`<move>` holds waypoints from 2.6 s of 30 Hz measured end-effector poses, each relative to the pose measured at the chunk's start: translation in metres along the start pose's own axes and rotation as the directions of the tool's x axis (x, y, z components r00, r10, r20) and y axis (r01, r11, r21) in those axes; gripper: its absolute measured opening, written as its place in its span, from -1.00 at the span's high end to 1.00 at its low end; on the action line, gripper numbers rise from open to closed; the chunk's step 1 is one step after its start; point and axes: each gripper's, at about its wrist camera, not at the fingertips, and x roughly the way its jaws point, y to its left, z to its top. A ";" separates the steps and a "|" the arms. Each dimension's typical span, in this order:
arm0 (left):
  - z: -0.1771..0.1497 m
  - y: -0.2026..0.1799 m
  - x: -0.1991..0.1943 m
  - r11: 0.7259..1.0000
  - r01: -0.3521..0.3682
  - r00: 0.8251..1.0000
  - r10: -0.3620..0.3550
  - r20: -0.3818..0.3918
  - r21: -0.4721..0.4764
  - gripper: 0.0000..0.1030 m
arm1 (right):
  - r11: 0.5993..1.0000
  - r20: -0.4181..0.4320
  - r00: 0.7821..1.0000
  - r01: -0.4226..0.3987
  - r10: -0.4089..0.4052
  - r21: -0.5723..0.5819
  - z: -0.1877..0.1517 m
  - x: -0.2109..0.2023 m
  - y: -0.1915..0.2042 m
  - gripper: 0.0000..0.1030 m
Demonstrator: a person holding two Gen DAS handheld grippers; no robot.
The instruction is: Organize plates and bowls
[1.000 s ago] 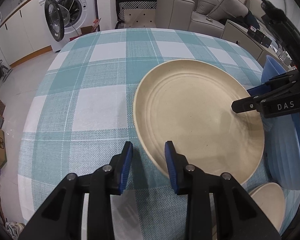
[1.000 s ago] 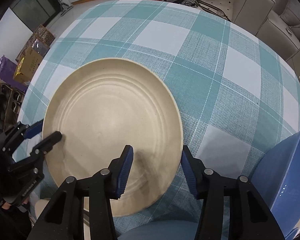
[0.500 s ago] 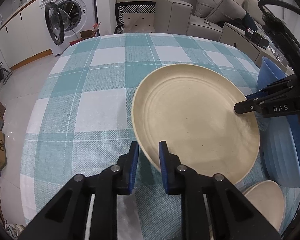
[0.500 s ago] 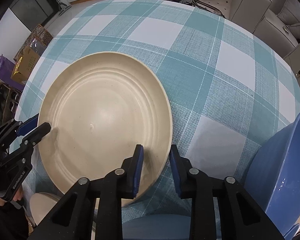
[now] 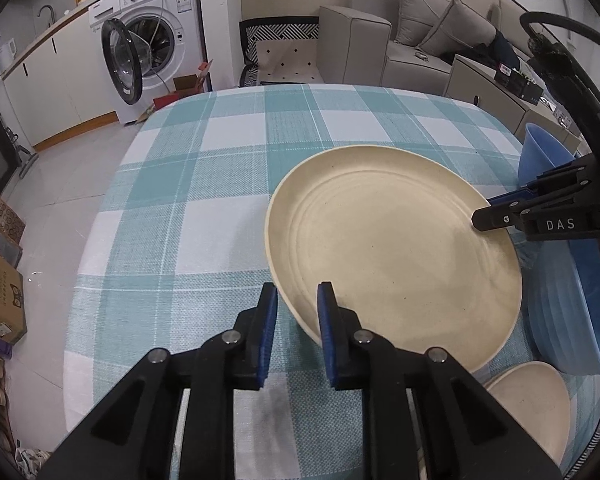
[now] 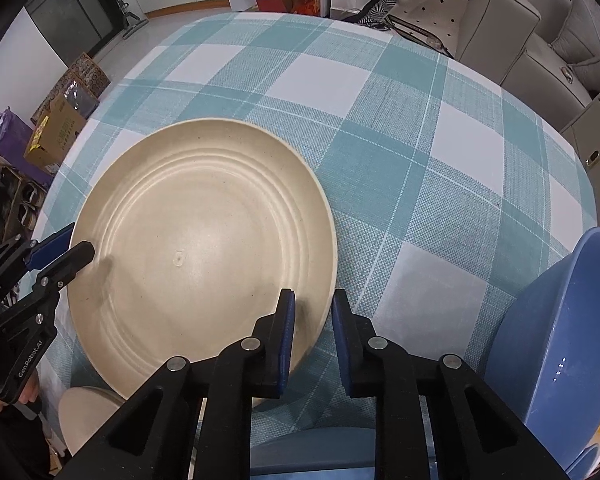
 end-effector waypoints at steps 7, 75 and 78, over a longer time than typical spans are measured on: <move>-0.002 0.007 -0.012 1.000 -0.016 1.000 0.016 0.026 -0.014 0.64 | 1.000 0.032 0.999 -0.005 0.005 -0.021 -0.003 -0.016 0.009 0.63; -0.099 -0.035 -0.166 0.994 -0.088 0.961 0.070 0.267 0.058 0.64 | 0.995 0.300 0.954 0.038 -0.007 -0.097 -0.188 -0.149 0.086 0.63; -0.103 -0.036 -0.165 0.994 -0.095 0.962 0.075 0.263 0.061 0.64 | 0.994 0.296 0.955 0.040 -0.009 -0.099 -0.196 -0.148 0.088 0.63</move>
